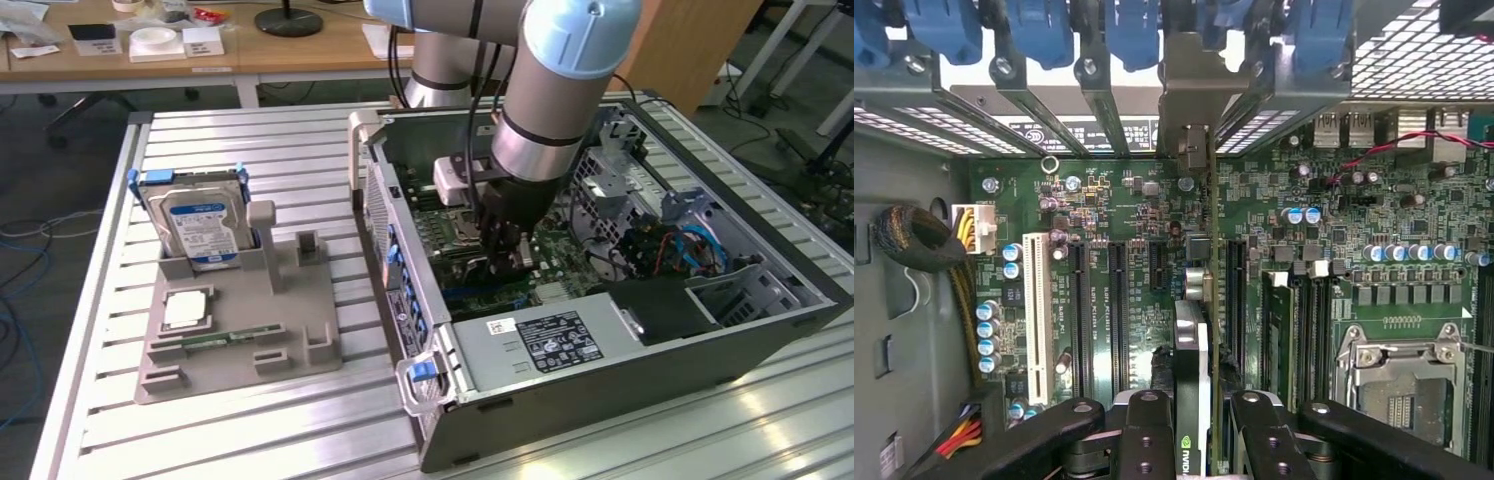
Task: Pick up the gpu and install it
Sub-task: 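Insert the gpu into the slot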
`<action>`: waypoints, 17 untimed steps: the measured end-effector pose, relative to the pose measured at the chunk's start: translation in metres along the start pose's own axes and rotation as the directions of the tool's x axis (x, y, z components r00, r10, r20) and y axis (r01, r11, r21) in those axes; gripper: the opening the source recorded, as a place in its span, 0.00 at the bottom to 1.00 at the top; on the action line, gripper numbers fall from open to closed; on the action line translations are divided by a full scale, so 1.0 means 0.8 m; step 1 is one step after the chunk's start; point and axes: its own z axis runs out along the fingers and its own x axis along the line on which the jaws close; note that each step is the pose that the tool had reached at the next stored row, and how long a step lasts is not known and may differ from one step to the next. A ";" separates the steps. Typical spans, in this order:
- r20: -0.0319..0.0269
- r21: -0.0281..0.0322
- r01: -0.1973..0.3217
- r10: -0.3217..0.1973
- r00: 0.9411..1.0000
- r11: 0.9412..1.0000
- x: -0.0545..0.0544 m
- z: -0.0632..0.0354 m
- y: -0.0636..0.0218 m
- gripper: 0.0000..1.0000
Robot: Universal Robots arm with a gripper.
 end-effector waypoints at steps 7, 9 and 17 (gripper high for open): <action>0.000 0.000 0.000 0.000 1.000 1.000 0.000 0.003 0.000 0.27; 0.000 0.000 0.000 0.000 1.000 1.000 0.000 0.004 0.000 0.27; 0.000 0.000 0.000 0.000 1.000 1.000 0.000 0.005 0.000 0.27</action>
